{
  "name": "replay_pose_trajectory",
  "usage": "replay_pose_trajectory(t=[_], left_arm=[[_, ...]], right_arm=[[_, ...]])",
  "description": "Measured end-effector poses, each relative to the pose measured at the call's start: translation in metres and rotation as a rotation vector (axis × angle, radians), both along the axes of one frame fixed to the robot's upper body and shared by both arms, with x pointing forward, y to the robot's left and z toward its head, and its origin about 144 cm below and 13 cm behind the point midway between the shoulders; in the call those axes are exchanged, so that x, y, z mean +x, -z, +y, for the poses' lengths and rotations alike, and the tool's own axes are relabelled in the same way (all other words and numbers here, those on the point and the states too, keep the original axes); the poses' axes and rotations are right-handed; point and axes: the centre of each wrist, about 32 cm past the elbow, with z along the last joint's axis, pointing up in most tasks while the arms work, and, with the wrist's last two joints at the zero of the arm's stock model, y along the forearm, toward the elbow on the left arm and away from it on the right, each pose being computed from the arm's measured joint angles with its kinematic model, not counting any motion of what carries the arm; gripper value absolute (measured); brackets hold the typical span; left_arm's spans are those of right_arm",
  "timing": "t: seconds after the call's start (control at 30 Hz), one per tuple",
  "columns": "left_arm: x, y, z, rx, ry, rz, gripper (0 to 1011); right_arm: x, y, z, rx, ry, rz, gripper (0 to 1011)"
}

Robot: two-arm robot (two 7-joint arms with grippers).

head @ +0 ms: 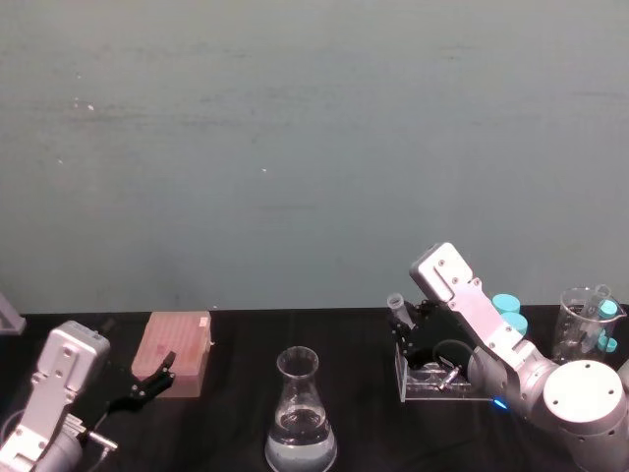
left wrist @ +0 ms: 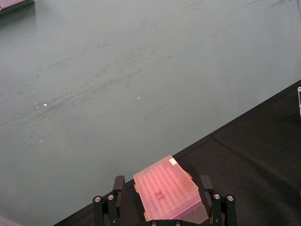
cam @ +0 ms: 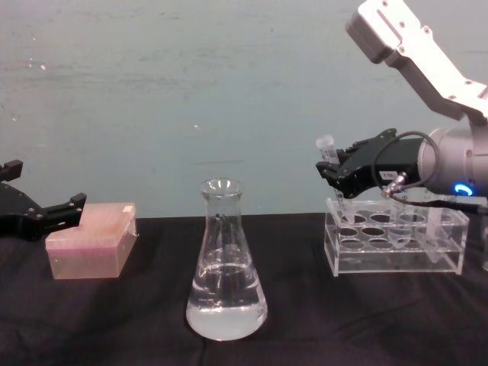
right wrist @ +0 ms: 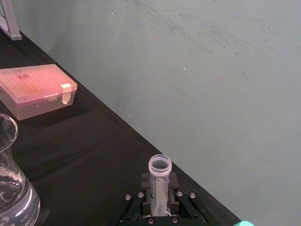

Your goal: Pour the liquid from the test tube into the beaker using one hand.

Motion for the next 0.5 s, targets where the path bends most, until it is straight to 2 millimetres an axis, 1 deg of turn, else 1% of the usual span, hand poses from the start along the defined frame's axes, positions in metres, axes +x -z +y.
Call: replay_pose_trajectory(t=[0.5], left_arm=[[0.0,0.0,0.0,0.0,0.0,0.0,1000]], right_arm=[[0.0067,0.0067,-0.0007,0.017,0.012,0.034,209]])
